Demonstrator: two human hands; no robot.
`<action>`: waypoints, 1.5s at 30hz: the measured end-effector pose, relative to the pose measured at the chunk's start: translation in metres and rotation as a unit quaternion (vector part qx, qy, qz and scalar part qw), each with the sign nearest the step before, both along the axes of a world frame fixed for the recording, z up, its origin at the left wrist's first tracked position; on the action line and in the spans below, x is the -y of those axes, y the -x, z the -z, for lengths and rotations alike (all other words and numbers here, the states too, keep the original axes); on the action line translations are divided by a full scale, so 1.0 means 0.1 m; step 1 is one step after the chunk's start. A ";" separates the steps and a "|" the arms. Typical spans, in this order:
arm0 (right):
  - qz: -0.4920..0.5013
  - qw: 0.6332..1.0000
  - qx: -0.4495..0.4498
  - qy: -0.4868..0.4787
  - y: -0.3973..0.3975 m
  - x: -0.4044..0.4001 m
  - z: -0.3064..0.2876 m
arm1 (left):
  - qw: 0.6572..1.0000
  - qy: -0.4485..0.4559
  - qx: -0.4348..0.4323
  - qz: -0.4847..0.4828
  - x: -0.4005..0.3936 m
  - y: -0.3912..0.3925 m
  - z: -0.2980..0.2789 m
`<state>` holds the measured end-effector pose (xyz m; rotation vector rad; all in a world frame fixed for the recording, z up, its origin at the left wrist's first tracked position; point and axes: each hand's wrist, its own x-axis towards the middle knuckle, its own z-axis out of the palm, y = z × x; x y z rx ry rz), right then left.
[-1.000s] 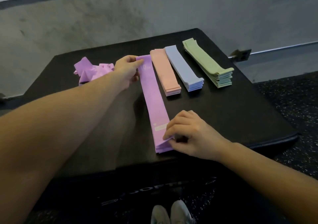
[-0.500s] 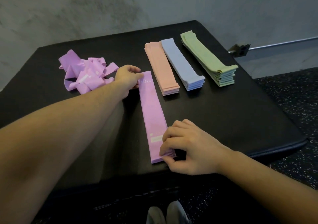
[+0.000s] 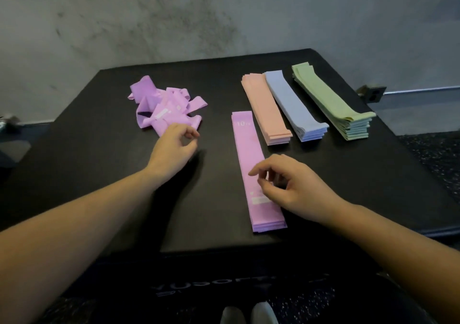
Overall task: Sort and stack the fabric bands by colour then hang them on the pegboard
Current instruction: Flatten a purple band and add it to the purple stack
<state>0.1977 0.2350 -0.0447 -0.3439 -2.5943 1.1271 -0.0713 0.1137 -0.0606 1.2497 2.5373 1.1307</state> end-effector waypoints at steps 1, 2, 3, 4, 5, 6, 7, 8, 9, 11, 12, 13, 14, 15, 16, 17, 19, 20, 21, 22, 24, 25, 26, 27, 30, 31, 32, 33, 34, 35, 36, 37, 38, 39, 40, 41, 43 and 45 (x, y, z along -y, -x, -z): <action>-0.007 1.000 0.006 -0.013 0.09 0.02 -0.05 | 1.000 0.013 -0.024 -0.006 0.14 0.05 0.03; -0.013 1.000 0.011 -0.027 0.19 0.03 -0.08 | 0.999 0.023 -0.043 -0.013 0.27 0.11 0.06; -0.018 0.999 0.013 -0.037 0.30 0.04 -0.11 | 0.998 0.031 -0.056 -0.021 0.40 0.18 0.08; -0.023 0.999 0.015 -0.044 0.42 0.05 -0.13 | 0.997 0.039 -0.065 -0.030 0.51 0.24 0.09; -0.027 0.998 0.020 -0.047 0.55 0.06 -0.15 | 0.995 0.048 -0.072 -0.041 0.62 0.30 0.10; -0.030 0.998 0.025 -0.047 0.69 0.06 -0.16 | 0.994 0.054 -0.080 -0.053 0.70 0.35 0.11; -0.032 0.998 0.031 -0.048 0.83 0.06 -0.17 | 0.992 0.056 -0.089 -0.063 0.77 0.40 0.13; -0.032 0.997 0.036 -0.053 0.97 0.06 -0.18 | 0.991 0.053 -0.098 -0.071 0.80 0.41 0.15; -0.032 0.997 0.043 -0.062 1.12 0.06 -0.20 | 0.990 0.055 -0.108 -0.072 0.82 0.41 0.17; -0.033 0.994 0.065 -0.084 1.41 0.07 -0.23 | 0.985 0.077 -0.141 -0.062 0.80 0.39 0.20; -0.034 0.992 0.074 -0.096 1.56 0.07 -0.25 | 0.983 0.086 -0.150 -0.059 0.79 0.39 0.21; -0.034 0.990 0.081 -0.109 1.70 0.07 -0.26 | 0.983 0.087 -0.149 -0.059 0.79 0.40 0.21; -0.035 0.988 0.087 -0.121 1.84 0.07 -0.28 | 0.984 0.085 -0.144 -0.060 0.79 0.41 0.21; -0.037 0.986 0.094 -0.136 1.97 0.08 -0.29 | 0.985 0.081 -0.142 -0.061 0.79 0.43 0.22; -0.039 0.982 0.099 -0.157 2.10 0.08 -0.30 | 0.985 0.079 -0.142 -0.060 0.79 0.44 0.22; -0.040 0.977 0.102 -0.181 2.23 0.07 -0.30 | 0.985 0.079 -0.143 -0.059 0.79 0.45 0.23; -0.033 0.970 0.114 -0.213 2.46 0.04 -0.25 | 0.985 0.081 -0.142 -0.059 0.78 0.46 0.24; -0.027 0.967 0.123 -0.220 2.55 0.01 -0.21 | 0.985 0.081 -0.143 -0.060 0.78 0.47 0.24; -0.020 0.964 0.135 -0.227 2.62 -0.03 -0.16 | 0.985 0.079 -0.145 -0.059 0.78 0.47 0.25; -0.016 0.961 0.149 -0.234 2.66 -0.06 -0.12 | 0.985 0.077 -0.146 -0.059 0.78 0.47 0.26; -0.002 0.956 0.155 -0.247 2.65 -0.06 -0.06 | 0.985 0.073 -0.145 -0.058 0.79 0.48 0.26; 0.007 0.957 0.145 -0.253 2.62 -0.05 -0.05 | 0.986 0.070 -0.143 -0.058 0.79 0.48 0.26; 0.013 0.958 0.136 -0.254 2.57 -0.04 -0.04 | 0.986 0.066 -0.140 -0.059 0.79 0.48 0.25; 0.016 0.960 0.129 -0.247 2.52 -0.02 -0.06 | 0.987 0.063 -0.138 -0.059 0.79 0.48 0.25; 0.026 0.974 0.104 -0.201 2.31 0.04 -0.13 | 0.989 0.055 -0.125 -0.059 0.80 0.45 0.22; 0.029 0.978 0.093 -0.182 2.22 0.07 -0.17 | 0.991 0.050 -0.111 -0.061 0.81 0.44 0.21; 0.029 0.983 0.080 -0.160 2.14 0.10 -0.20 | 0.993 0.043 -0.092 -0.063 0.82 0.42 0.19; 0.027 0.988 0.067 -0.137 2.06 0.12 -0.23 | 0.995 0.032 -0.070 -0.061 0.83 0.40 0.17; 0.024 0.991 0.055 -0.116 1.98 0.14 -0.26 | 0.997 0.014 -0.050 -0.054 0.84 0.38 0.15; 0.018 0.993 0.045 -0.103 1.92 0.18 -0.28 | 0.998 -0.009 -0.035 -0.044 0.86 0.35 0.14; 0.011 0.995 0.036 -0.098 1.86 0.20 -0.30 | 0.999 -0.035 -0.023 -0.032 0.87 0.33 0.13; 0.002 0.995 0.027 -0.096 1.80 0.23 -0.33 | 0.998 -0.061 -0.011 -0.016 0.89 0.31 0.13; -0.007 0.995 0.022 -0.095 1.75 0.26 -0.35 | 0.996 -0.087 0.004 0.001 0.90 0.28 0.13; -0.016 0.995 0.021 -0.094 1.71 0.29 -0.38 | 0.994 -0.107 0.020 0.018 0.92 0.25 0.13; -0.025 0.995 0.025 -0.094 1.66 0.32 -0.41 | 0.992 -0.121 0.033 0.032 0.93 0.22 0.12; -0.032 0.995 0.032 -0.094 1.63 0.35 -0.45 | 0.990 -0.126 0.037 0.043 0.94 0.20 0.12; -0.046 0.993 0.048 -0.094 1.57 0.41 -0.54 | 0.990 -0.128 0.004 0.054 0.96 0.12 0.10; -0.056 0.992 0.049 -0.104 1.51 0.46 -0.62 | 0.989 -0.139 -0.028 0.050 0.97 0.04 0.09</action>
